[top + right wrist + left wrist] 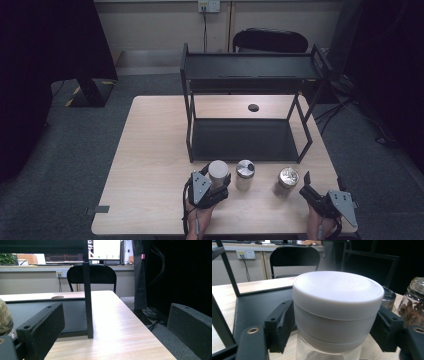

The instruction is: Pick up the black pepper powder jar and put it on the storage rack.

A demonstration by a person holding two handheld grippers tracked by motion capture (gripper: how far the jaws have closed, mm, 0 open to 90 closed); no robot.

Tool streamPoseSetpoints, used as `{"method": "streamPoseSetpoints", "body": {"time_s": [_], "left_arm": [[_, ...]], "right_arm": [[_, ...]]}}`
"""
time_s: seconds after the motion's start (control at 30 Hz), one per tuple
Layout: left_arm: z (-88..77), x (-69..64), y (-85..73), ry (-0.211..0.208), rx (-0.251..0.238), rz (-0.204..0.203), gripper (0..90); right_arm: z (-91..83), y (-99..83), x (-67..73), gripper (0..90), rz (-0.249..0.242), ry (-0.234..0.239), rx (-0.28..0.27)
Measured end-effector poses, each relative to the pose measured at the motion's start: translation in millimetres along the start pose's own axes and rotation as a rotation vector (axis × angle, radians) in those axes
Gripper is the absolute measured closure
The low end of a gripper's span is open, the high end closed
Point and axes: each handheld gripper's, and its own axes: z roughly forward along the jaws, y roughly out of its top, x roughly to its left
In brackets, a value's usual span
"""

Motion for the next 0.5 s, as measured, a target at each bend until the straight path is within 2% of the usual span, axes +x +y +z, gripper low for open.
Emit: {"method": "streamPoseSetpoints", "body": {"time_s": [0.17,0.5], "left_arm": [[0.4,0.0,-0.8,-0.006,-0.003,0.004,33.1],[0.5,-1.1,-0.9,0.000,-0.004,0.000,34.0]], "right_arm": [[-0.1,-0.1,-0.2,0.1,0.001,0.001,-0.001],[-0.2,-0.4,-0.2,0.1,0.000,0.001,-0.002]]}}
